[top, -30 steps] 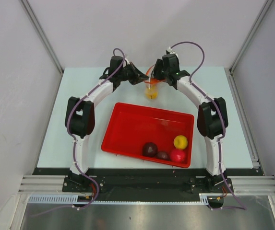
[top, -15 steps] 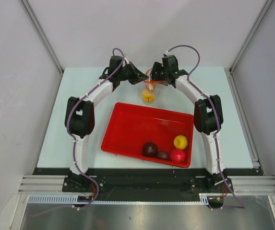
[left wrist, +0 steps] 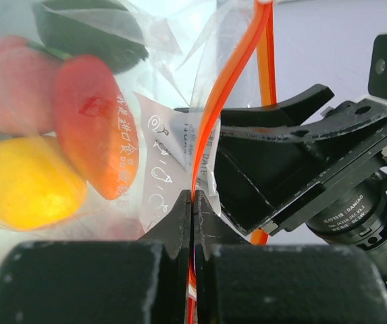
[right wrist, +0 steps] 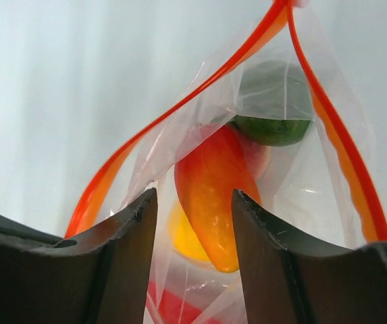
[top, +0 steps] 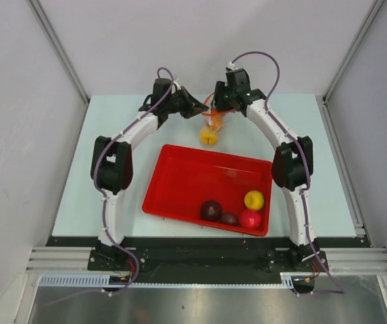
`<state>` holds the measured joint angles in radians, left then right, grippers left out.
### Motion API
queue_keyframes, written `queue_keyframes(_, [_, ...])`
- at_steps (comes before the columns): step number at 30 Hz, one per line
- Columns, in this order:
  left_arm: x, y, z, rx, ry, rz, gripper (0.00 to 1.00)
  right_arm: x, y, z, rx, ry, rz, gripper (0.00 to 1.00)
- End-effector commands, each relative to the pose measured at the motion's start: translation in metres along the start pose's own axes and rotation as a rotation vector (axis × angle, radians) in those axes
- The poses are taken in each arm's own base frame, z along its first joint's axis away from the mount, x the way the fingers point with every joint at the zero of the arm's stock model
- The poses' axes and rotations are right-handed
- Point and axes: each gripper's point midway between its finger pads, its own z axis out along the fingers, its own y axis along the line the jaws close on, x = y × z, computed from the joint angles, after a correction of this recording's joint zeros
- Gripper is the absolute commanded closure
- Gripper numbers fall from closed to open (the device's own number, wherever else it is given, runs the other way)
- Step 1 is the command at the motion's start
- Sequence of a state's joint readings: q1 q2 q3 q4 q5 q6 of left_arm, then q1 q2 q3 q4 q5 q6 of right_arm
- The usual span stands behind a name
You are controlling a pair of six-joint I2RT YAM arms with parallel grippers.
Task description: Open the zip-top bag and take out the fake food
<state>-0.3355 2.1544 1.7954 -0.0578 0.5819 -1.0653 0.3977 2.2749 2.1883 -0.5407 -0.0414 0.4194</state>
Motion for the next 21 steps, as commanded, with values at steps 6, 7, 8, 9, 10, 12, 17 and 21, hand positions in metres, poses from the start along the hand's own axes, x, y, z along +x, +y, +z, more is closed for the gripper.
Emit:
queue_keyframes(6, [-0.013,-0.030,-0.011,0.074,-0.024,0.033,1.00,0.000,0.005,-0.002,-0.047,0.029,-0.035,0.53])
queue_keyframes(7, [-0.013,-0.031,-0.011,0.074,-0.024,0.033,1.00,0.001,0.002,0.001,-0.047,0.030,-0.035,0.53])
queue_keyframes(8, [-0.013,-0.031,-0.010,0.074,-0.025,0.031,1.00,0.006,-0.001,0.009,-0.045,0.039,-0.036,0.53])
queue_keyframes(9, [-0.013,-0.031,-0.011,0.075,-0.025,0.032,1.00,0.010,-0.003,0.012,-0.046,0.052,-0.036,0.51])
queue_keyframes(10, [-0.012,-0.031,-0.010,0.073,-0.020,0.030,1.00,0.012,-0.005,0.015,-0.046,0.058,-0.037,0.50])
queue_keyframes(12, [-0.011,-0.029,-0.010,0.069,-0.020,0.029,1.00,0.023,-0.007,0.025,-0.056,0.082,-0.050,0.46])
queue_keyframes(17, [-0.010,-0.028,-0.011,0.064,-0.017,0.029,1.00,0.038,-0.008,0.043,-0.073,0.111,-0.070,0.37])
queue_keyframes(21, [-0.011,-0.026,-0.011,0.060,-0.021,0.025,1.00,0.037,-0.007,0.047,-0.099,0.105,-0.101,0.31])
